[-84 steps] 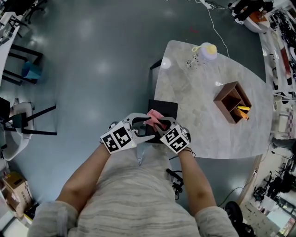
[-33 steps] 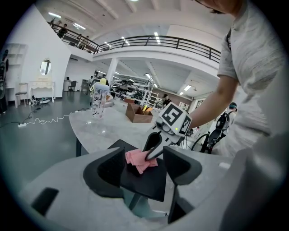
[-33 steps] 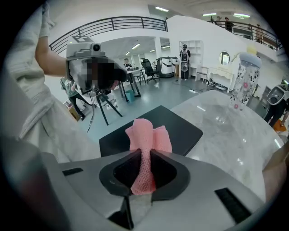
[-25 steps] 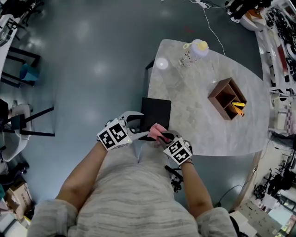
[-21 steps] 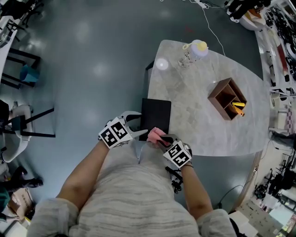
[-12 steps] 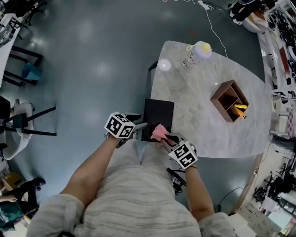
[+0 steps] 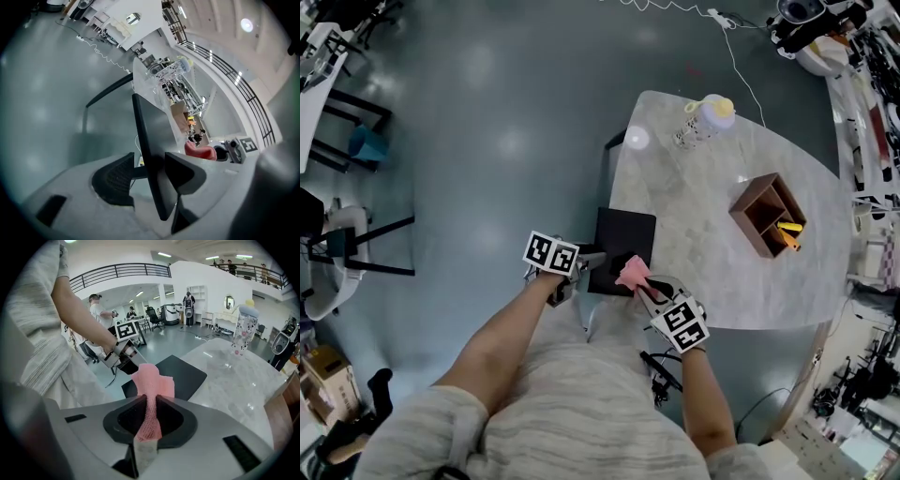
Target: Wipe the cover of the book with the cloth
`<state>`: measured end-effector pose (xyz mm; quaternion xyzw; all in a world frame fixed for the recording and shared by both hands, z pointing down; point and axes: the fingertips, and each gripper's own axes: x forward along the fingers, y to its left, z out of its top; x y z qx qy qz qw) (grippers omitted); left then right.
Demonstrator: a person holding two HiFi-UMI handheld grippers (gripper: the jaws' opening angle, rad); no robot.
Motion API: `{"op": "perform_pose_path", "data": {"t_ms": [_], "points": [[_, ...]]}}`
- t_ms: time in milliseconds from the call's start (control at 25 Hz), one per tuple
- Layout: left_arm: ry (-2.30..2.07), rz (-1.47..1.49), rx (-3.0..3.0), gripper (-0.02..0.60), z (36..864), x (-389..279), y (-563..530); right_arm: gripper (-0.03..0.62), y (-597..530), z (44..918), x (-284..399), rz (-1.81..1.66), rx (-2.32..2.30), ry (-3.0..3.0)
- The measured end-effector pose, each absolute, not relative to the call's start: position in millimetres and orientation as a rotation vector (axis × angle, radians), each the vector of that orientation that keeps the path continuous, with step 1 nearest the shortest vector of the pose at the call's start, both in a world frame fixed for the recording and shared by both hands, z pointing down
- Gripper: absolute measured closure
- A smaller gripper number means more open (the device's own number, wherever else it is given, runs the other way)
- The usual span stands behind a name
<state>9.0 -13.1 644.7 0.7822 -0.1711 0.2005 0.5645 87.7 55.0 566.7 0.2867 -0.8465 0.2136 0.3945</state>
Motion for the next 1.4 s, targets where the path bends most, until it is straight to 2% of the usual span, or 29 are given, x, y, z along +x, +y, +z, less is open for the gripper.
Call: {"op": "perform_pose_path", "data": {"t_ms": [160, 600, 1040, 1280, 1400], "points": [[-0.386, 0.466, 1.842, 0.431, 642, 12, -12, 0.537, 53, 563, 89, 0.537, 0.742, -2.143], [-0.371, 0.423, 1.851, 0.497, 596, 15, -28, 0.537, 20, 542, 105, 0.497, 0.854, -2.178], [-0.166, 1.068, 2.283, 0.502, 518, 62, -39, 0.537, -7, 459, 148, 0.375, 1.113, -2.22], [0.018, 1.469, 2.487, 0.505, 508, 94, -34, 0.537, -10, 423, 199, 0.347, 1.305, -2.188], [0.117, 1.567, 2.605, 0.505, 500, 110, -32, 0.537, -9, 414, 218, 0.348, 1.36, -2.174]]}}
